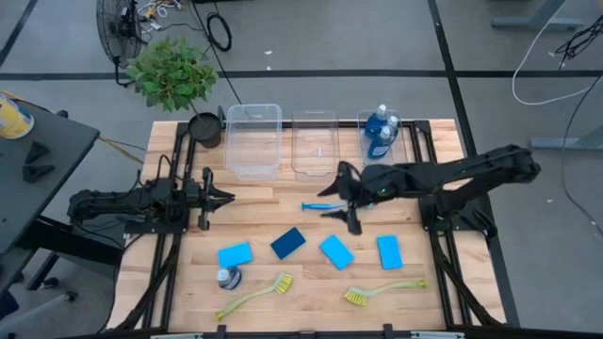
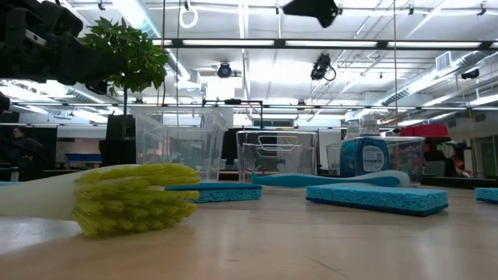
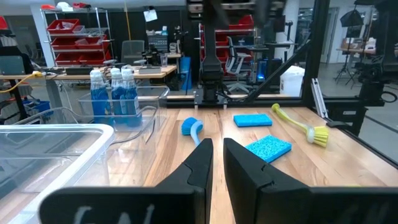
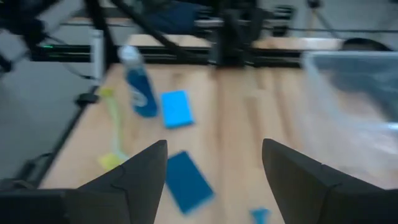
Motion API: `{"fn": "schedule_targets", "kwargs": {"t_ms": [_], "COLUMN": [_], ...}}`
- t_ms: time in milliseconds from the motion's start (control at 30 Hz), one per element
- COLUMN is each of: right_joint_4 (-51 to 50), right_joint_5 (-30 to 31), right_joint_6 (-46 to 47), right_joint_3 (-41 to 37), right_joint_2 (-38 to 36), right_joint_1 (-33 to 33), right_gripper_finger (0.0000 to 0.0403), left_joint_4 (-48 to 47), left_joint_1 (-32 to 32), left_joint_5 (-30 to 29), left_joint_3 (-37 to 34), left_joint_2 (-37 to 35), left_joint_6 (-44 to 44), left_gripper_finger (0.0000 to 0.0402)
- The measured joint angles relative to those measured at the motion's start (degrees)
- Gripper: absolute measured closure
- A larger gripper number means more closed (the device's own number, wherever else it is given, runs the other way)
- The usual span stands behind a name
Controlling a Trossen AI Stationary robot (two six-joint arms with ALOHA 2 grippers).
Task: Pick & Place Kitchen Sink Supplies
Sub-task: Put the blue detergent into the right transparent bin
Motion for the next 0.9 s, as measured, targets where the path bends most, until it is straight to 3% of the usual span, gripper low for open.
{"fn": "schedule_targets", "kwargs": {"t_ms": [200,633,900], "right_joint_4": [6.93,1.2,1.22], "right_joint_5": [-4.21,-5.33,-9.77], "right_joint_6": [-0.13,-6.35,-7.57], "right_joint_3": [1.49,20.55,28.75], "right_joint_2": [6.05,20.68,27.47], "right_joint_1": [2.94,6.97,7.16], "right_gripper_finger": [0.014,0.014,0.014], "left_joint_4": [0.0,0.0,0.0], "left_joint_1": [0.02,0.0,0.0], "left_joint_5": [0.0,0.0,0.0], "left_joint_3": [-0.02,-0.02,-0.02], "left_joint_2": [0.0,0.0,0.0], "left_joint_6": [-0.02,0.0,0.0], "left_gripper_finger": [0.0358,0.0358,0.0358]}}
